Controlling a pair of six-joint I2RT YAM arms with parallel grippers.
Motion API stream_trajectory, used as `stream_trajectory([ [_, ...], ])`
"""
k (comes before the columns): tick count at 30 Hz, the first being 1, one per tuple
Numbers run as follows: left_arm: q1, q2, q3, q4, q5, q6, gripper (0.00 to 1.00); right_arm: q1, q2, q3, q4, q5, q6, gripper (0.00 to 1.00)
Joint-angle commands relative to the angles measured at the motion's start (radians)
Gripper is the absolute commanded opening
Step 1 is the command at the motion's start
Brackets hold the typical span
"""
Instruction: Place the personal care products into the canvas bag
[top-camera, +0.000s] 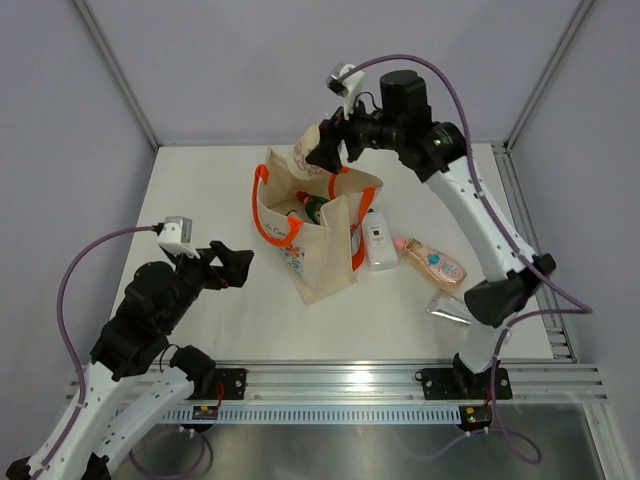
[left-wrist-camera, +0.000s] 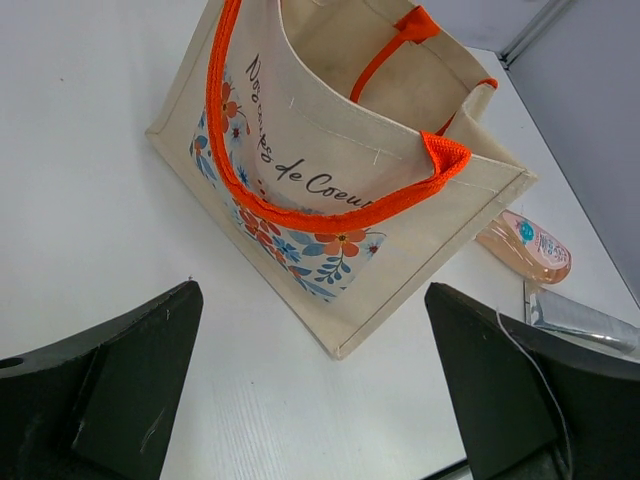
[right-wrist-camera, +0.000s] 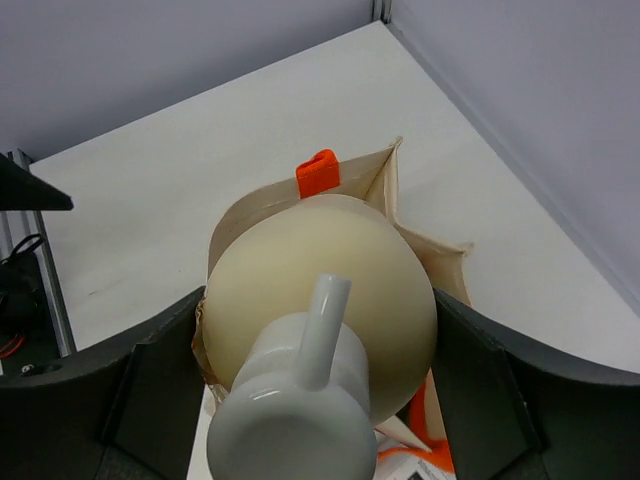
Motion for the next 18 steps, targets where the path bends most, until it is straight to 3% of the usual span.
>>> stream_trajectory([
  [1, 0.001, -0.02, 0.052, -0.016, -0.036, -0.002, 0.99, 0.003, 0.174, 0.184, 0.082, 0.004, 0.047, 0.0],
  [6, 0.001, -0.028, 0.047, -0.038, -0.053, 0.018, 0.99, 0.011, 0.249, 0.168, 0.027, -0.092, 0.032, 0.0],
  [8, 0.001, -0.028, 0.04, -0.018, -0.05, 0.032, 0.99, 0.029, 0.281, 0.17, -0.105, -0.178, -0.047, 0.0],
  [13, 0.001, -0.009, 0.026, 0.048, 0.0, 0.059, 0.99, 0.103, 0.263, 0.033, -0.211, -0.296, -0.193, 0.0],
  [18, 0.001, 0.004, 0.021, 0.06, 0.022, 0.061, 0.99, 0.127, 0.301, -0.024, -0.15, -0.252, -0.085, 0.02],
])
